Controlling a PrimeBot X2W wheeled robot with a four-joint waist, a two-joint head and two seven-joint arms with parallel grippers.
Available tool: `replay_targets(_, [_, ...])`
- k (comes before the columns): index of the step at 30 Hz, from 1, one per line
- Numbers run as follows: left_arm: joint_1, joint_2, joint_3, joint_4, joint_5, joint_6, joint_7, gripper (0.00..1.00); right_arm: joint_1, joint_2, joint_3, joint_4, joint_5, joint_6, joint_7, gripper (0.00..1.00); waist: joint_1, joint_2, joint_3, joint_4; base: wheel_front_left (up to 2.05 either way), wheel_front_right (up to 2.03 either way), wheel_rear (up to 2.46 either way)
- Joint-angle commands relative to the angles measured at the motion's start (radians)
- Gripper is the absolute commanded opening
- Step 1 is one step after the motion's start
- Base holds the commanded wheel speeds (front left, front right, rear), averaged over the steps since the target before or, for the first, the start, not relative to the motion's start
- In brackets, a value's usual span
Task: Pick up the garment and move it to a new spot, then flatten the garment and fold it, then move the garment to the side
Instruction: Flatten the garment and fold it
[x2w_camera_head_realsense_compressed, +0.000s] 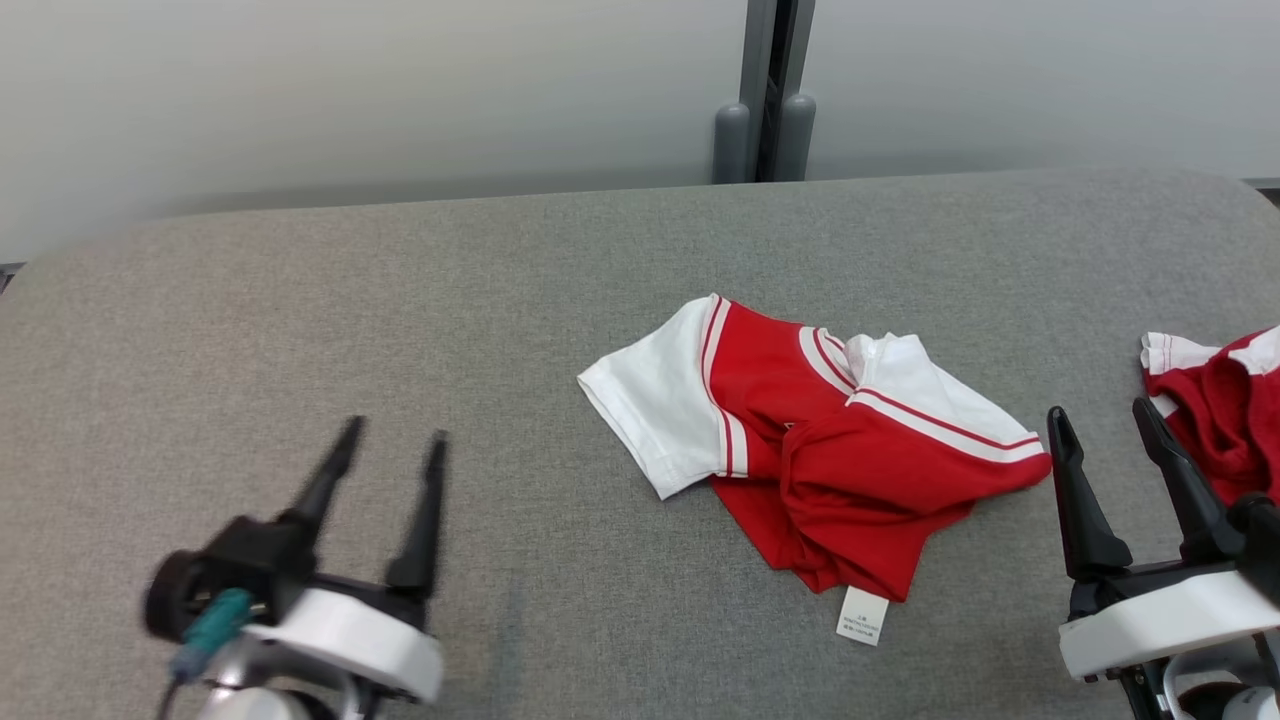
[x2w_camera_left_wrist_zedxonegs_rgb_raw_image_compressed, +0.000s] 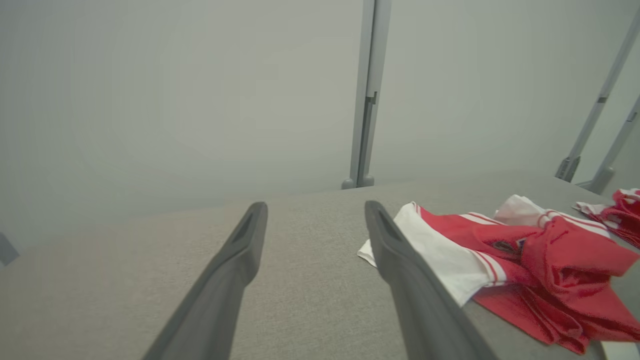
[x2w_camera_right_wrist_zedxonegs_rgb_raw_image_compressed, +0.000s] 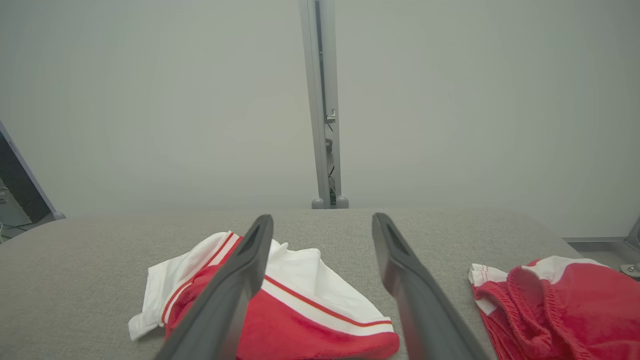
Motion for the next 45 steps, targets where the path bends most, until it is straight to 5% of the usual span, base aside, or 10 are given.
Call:
replay_targets(1, [-0.024, -0.014, -0.038, 0.0, 0.003, -0.024, 0.03, 1.0, -0.013, -0.003, -0.002, -0.007, 0.004, 0.0, 0.001, 1.0, 0.0, -0.0001, 0.014, -0.008, 0.0, 0.0, 0.0])
replay_targets(11, [-0.123, -0.093, -0.295, 0.112, -0.036, -0.165, 0.2, 1.0, -0.057, 0.001, 0.019, 0.005, 0.012, 0.0, -0.016, 1.0, 0.0, -0.0001, 0.106, -0.093, 0.0, 0.0, 0.0])
replay_targets(28, [-0.322, -0.125, -0.466, 0.365, -0.091, -0.189, 0.173, 1.0, -0.129, 0.015, 0.056, 0.068, 0.053, 0.0, -0.077, 1.0, 0.0, -0.0001, 0.237, -0.248, 0.0, 0.0, 0.0])
replay_targets(29, [-0.332, -0.125, -0.47, 0.373, -0.093, -0.189, 0.161, 0.89, -0.133, 0.016, 0.059, 0.073, 0.055, 0.0, -0.083, 1.0, 0.0, -0.0001, 0.239, -0.253, 0.0, 0.0, 0.0])
replay_targets(30, [-0.337, -0.124, -0.475, 0.381, -0.096, -0.188, 0.153, 0.12, -0.135, 0.016, 0.059, 0.078, 0.056, 0.0, -0.085, 1.0, 0.0, -0.0001, 0.24, -0.254, 0.0, 0.0, 0.0])
replay_targets(31, [-0.341, -0.123, -0.482, 0.39, -0.101, -0.188, 0.147, 0.0, -0.136, 0.016, 0.058, 0.082, 0.058, 0.0, -0.088, 1.0, 0.0, -0.0001, 0.241, -0.256, 0.0, 0.0, 0.0])
replay_targets(38, [-0.341, -0.09, -0.451, 0.358, -0.124, -0.174, 0.071, 0.0, -0.133, 0.018, 0.042, 0.096, 0.069, 0.0, -0.102, 1.0, 0.0, -0.0001, 0.232, -0.225, 0.0, 0.0, 0.0])
replay_targets(45, [-0.285, -0.006, -0.355, 0.17, -0.158, -0.099, 0.068, 0.0, -0.125, 0.018, 0.017, 0.096, 0.077, 0.0, -0.096, 1.0, 0.0, -0.0001, 0.211, -0.164, 0.0, 0.0, 0.0])
